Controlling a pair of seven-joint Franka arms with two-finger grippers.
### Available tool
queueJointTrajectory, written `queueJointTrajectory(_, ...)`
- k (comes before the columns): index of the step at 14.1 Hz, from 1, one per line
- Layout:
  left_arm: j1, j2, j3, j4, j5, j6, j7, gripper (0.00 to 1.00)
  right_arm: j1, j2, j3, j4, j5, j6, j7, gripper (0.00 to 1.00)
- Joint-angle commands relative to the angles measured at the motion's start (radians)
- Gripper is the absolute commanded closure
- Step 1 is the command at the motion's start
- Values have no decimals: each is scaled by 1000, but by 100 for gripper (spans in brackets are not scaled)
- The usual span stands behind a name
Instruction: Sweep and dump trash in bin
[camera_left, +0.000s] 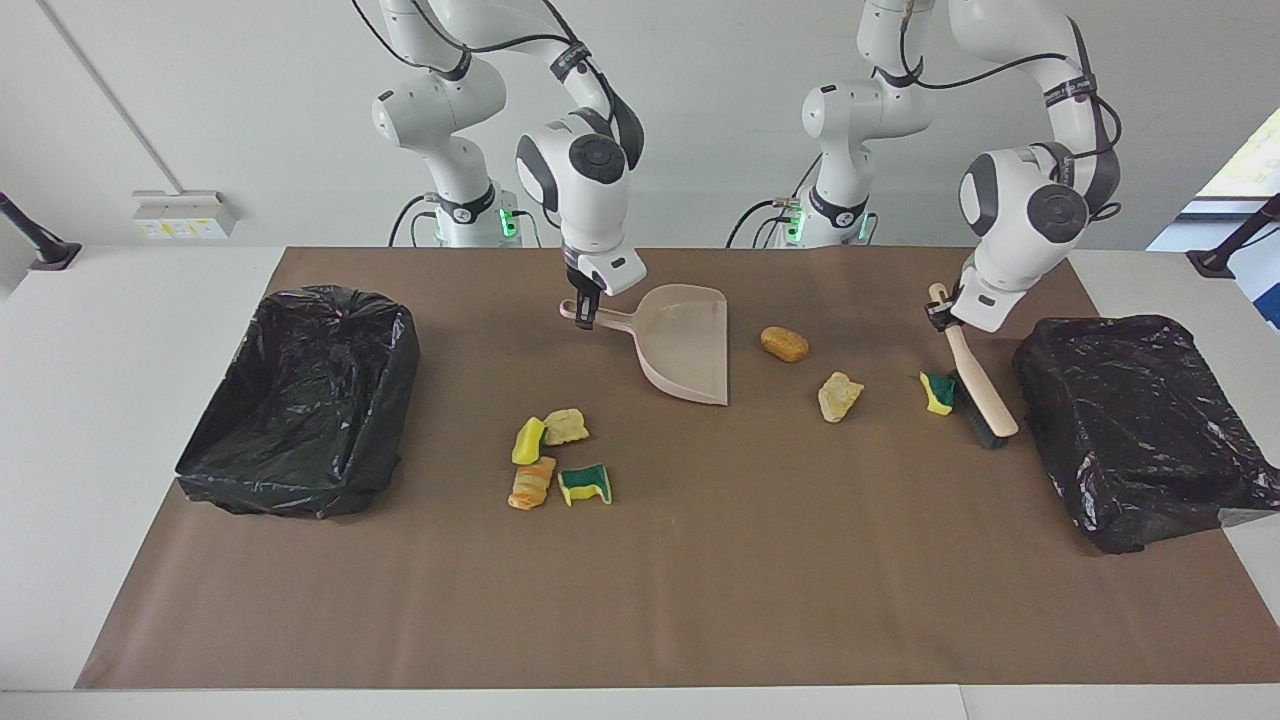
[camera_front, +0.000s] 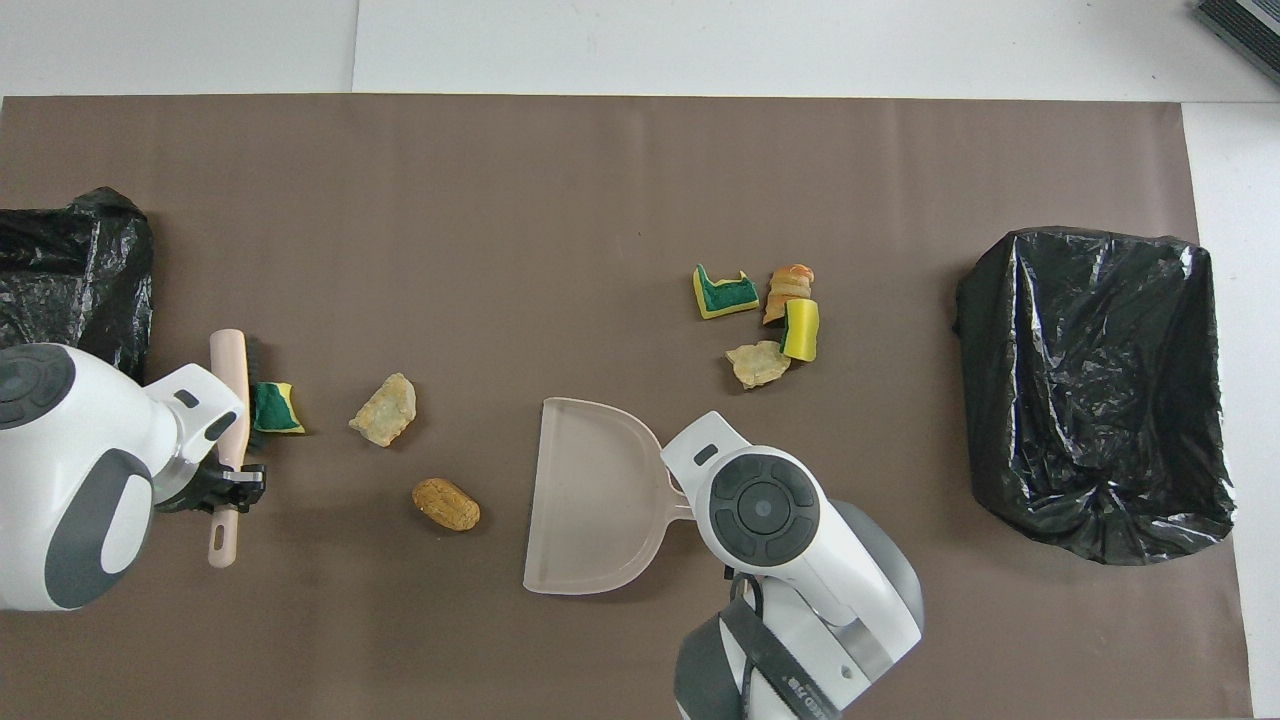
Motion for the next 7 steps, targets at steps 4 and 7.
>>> queueJointTrajectory(4,-271,-42,15,-28,-210,-8,-16,100,-3,2,0,-10,-27,18,24,100)
queueJointTrajectory(7,-404,-43,14,18,-260,-46,-132,100,-3,1,0,-10,-27,13,24,100)
